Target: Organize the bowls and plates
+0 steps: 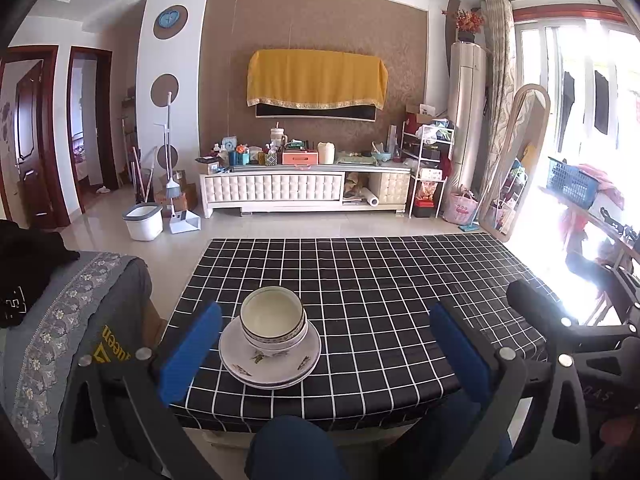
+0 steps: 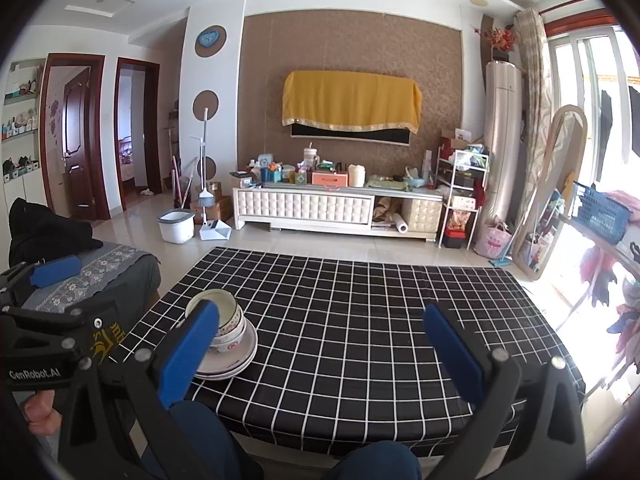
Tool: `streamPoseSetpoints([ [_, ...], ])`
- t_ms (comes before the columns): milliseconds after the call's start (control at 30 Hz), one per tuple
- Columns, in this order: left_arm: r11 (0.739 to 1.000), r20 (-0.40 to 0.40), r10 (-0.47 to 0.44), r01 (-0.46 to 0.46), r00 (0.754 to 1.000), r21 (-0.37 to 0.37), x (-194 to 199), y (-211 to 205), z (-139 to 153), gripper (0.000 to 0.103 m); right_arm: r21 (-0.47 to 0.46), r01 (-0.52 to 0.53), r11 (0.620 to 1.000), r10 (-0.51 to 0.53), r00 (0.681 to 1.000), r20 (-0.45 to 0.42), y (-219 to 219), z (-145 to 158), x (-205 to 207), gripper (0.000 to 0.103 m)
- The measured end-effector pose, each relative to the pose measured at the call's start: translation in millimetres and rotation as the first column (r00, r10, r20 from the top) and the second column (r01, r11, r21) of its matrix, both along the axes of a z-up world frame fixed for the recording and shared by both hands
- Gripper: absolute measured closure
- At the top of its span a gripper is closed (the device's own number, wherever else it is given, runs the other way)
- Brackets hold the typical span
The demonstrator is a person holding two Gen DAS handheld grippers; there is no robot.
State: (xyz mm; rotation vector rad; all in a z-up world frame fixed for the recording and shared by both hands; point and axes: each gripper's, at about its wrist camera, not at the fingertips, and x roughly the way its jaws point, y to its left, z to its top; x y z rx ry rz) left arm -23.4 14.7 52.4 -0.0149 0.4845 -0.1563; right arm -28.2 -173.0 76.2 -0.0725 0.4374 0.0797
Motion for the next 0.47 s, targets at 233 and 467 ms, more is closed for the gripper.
streamPoseSetpoints([
  [233, 1.0, 0.007, -0.001, 0.001, 1.0, -0.002, -4.7, -0.2, 1.1, 0.0, -0.001, 0.002, 1.0, -0.002, 1.0, 0.001, -2.0, 0.9, -2.9, 0.0],
  [467, 1.0, 0.01, -0.005, 0.006, 1.0, -0.005, -6.7, 0.5, 2.1, 0.0, -0.005, 0.006, 1.0, -0.006, 1.0, 0.004, -3.5, 0.1, -5.4, 0.0],
])
